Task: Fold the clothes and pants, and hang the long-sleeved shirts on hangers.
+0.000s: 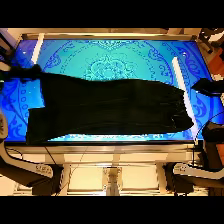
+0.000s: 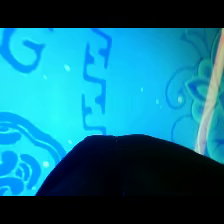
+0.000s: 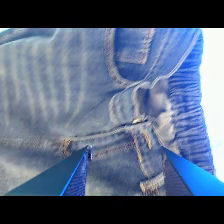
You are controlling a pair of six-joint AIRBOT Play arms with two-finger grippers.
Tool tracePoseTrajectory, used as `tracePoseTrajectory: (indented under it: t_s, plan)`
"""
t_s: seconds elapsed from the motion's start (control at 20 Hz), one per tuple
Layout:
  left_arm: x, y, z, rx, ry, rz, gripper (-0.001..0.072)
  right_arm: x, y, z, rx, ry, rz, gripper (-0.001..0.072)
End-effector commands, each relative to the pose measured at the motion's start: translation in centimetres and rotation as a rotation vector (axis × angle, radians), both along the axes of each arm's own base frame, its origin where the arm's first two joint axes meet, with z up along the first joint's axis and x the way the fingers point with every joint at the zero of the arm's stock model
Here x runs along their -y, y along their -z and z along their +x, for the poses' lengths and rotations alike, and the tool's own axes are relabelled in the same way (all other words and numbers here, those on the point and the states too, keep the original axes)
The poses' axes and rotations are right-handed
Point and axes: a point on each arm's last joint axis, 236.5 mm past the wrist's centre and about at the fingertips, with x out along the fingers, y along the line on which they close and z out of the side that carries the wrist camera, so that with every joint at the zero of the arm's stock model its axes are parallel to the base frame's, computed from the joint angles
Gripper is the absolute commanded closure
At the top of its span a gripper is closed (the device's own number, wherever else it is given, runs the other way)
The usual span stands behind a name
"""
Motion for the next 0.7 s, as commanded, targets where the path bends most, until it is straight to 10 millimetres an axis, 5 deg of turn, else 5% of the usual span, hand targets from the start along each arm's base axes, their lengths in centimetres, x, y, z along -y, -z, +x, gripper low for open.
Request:
tracePoseTrajectory:
  t_s: [0.0,0.2,0.65]
  plan:
    - [-6.3,-6.5,-2.0,0.110,-0.174,0.004,0.0684,-0.8,3.1,2.4,-0.018,0.003,0.005,0.0207]
    - [-7.5,-6.8,-3.3,0.092,-0.193,-0.001,0.0684,-2.9,7.1,5.3,-0.036,0.005,0.022,0.0207]
    - [-8.1,-6.5,-3.4,0.088,-0.204,0.006,0.0684,-5.6,11.4,13.0,-0.040,0.045,0.042,0.0261]
